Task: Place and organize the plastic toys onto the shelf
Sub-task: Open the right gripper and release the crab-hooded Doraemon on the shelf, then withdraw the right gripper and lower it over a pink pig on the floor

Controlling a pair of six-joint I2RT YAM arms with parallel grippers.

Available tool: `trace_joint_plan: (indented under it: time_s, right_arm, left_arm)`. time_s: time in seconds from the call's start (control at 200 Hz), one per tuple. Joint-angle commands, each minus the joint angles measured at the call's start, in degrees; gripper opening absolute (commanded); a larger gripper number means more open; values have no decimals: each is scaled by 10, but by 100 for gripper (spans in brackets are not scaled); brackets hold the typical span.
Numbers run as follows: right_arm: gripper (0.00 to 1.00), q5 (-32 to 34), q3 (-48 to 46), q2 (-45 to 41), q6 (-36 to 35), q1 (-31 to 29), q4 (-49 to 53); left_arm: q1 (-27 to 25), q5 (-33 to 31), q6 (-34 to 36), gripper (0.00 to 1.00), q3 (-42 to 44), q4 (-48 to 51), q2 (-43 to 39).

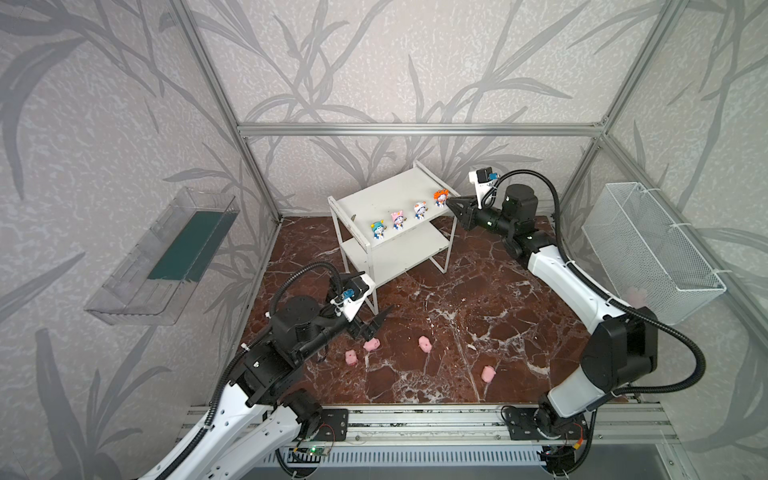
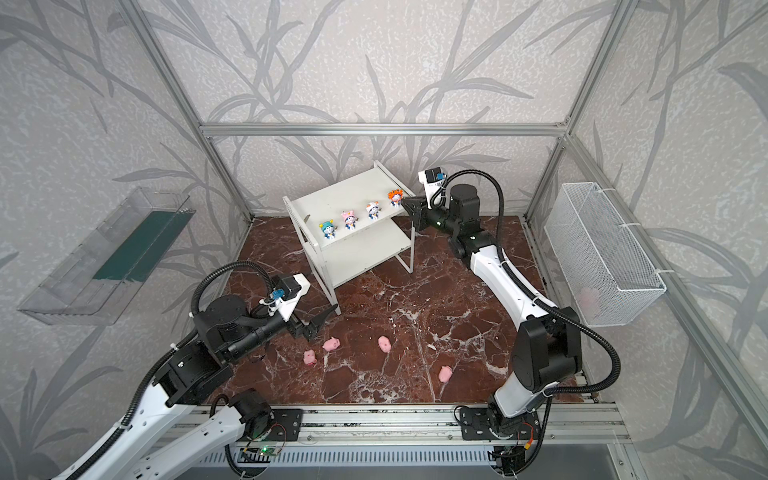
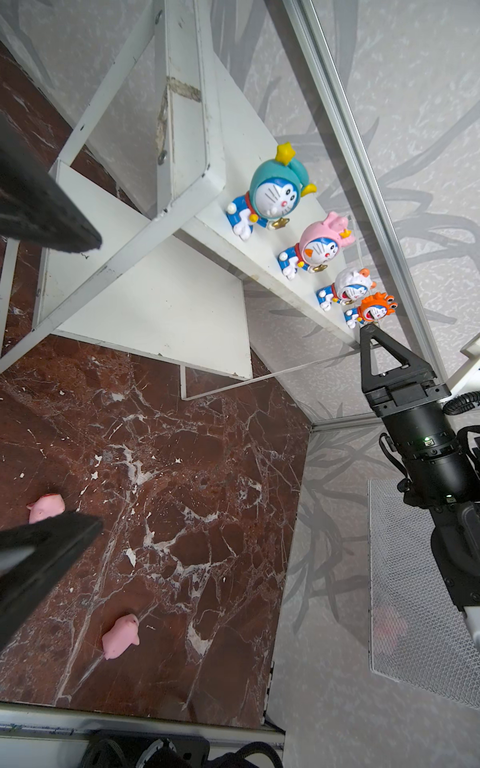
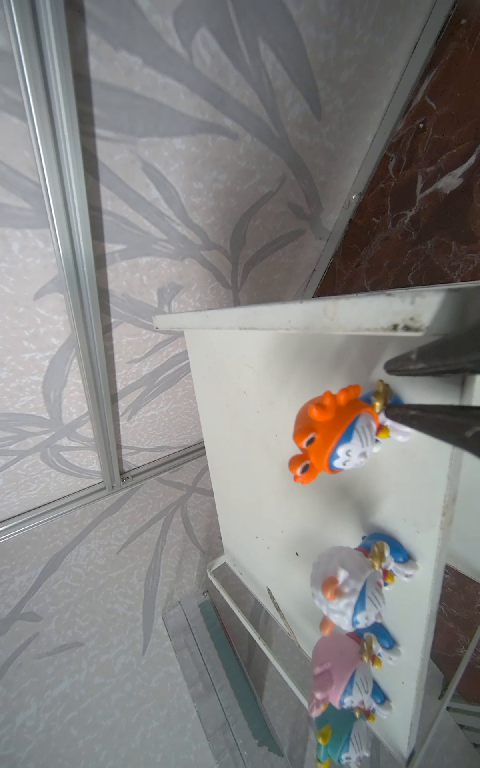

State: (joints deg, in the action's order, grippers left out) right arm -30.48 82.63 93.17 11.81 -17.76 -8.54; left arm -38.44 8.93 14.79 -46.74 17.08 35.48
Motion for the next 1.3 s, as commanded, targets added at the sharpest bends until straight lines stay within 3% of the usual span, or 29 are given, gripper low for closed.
trace_joint_plan:
  time_s: [0.0,0.24,0.485,0.63,0.82,0.935,1.295]
  right_arm:
    - [16,2,24,5,-8,4,2]
    - [16,1,31,-4,-14,3,14]
    - [21,7,-78,-111,-1,-1,-1]
    - [35,65,-179,-216,0,-29,44]
    - [63,220,-264,-344,8,-128,248]
    - [73,296,-320,-397,64,-191,358]
    - [76,316,-500,-443,281,-244,554]
  left_arm:
    - [3,4,4,99,3,-12,-3]
    - [4,1,5,99,5,-12,-7]
    - [4,8,4,99,5,-10,-4]
    - [5,10,7,99,6,-8,-5]
    - [4,14,7,99,5,-2,-10]
    - [5,11,9,99,4,1,-14]
    - [5,-2,17,99,6,8,-21]
